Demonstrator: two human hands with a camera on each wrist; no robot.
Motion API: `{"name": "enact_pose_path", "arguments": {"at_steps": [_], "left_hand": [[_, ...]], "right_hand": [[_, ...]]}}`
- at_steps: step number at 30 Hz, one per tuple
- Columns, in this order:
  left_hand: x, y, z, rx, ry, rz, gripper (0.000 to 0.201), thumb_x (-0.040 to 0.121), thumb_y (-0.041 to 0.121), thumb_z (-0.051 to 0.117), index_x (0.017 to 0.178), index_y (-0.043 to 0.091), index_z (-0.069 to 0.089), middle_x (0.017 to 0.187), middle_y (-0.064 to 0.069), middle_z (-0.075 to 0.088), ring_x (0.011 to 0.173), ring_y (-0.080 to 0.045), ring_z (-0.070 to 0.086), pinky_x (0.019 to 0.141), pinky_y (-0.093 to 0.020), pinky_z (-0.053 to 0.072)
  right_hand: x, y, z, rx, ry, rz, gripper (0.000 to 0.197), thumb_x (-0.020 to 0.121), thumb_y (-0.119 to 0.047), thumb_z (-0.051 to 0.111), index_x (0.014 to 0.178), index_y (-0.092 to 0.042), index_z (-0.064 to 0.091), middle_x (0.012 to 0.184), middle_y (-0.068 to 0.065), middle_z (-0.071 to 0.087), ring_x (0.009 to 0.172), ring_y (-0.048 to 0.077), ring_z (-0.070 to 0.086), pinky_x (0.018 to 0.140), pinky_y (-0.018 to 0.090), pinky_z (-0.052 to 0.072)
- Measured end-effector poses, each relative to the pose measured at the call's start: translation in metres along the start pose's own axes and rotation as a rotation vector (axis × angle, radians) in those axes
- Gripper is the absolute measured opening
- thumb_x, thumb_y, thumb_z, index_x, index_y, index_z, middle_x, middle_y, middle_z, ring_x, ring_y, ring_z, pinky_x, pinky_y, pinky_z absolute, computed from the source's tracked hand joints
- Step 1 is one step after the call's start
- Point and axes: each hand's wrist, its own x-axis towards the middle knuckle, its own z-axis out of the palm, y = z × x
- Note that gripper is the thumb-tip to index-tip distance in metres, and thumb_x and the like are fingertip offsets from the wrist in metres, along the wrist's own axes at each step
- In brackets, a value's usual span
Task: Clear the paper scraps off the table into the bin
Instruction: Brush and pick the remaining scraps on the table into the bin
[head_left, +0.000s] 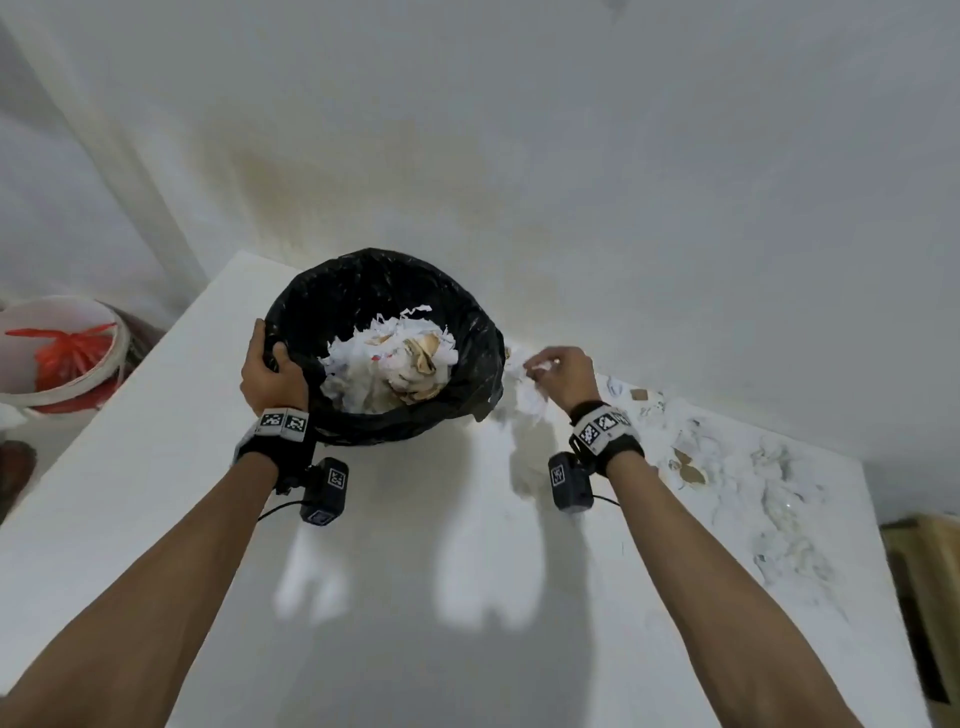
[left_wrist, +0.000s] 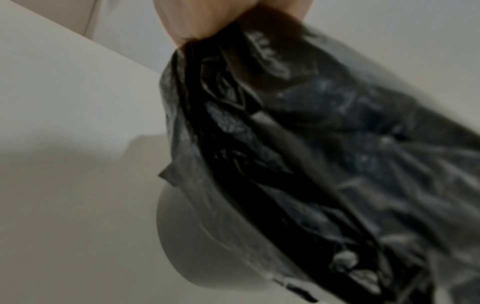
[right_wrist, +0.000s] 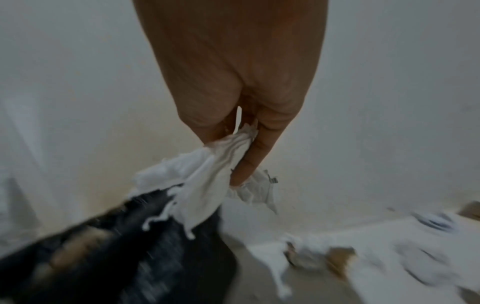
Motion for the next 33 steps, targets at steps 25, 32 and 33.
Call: {"name": "enact_pose_path", "arguments": {"at_steps": [25, 32, 33], "left_hand": [[0.081, 0.012, 0.013, -0.013, -0.021, -0.026, 0.040, 0.098, 0.018, 0.044, 0.137, 0.024, 0.047, 0.126, -0.009, 0.062, 0.114, -0.031, 0.058, 0.099, -0.033, 0.042], [0.094, 0.010, 0.016, -0.004, 0.022, -0.024, 0.041, 0.098, 0.018, 0.043, 0.138, 0.023, 0.046, 0.134, -0.007, 0.056, 0.121, -0.029, 0.053, 0.102, -0.033, 0.039], [0.094, 0.009, 0.016, -0.007, 0.026, -0.012, 0.040, 0.098, 0.017, 0.043, 0.138, 0.022, 0.046, 0.135, -0.006, 0.055, 0.123, -0.027, 0.053, 0.103, -0.031, 0.039]], "right_hand": [[0.045, -0.111, 0.073, -0.162, 0.135, -0.199, 0.050, 0.092, -0.024, 0.056, 0.140, -0.025, 0.045, 0.139, 0.001, 0.053, 0.127, 0.024, 0.047, 0.103, 0.034, 0.037], [0.052, -0.010, 0.061, -0.363, 0.004, 0.069, 0.067, 0.088, -0.026, 0.063, 0.147, -0.022, 0.031, 0.150, 0.007, 0.037, 0.137, 0.029, 0.034, 0.107, 0.044, 0.036], [0.053, 0.000, 0.063, -0.383, -0.026, 0.094, 0.071, 0.086, -0.028, 0.066, 0.148, -0.023, 0.030, 0.151, 0.007, 0.035, 0.137, 0.028, 0.033, 0.107, 0.045, 0.036]]}}
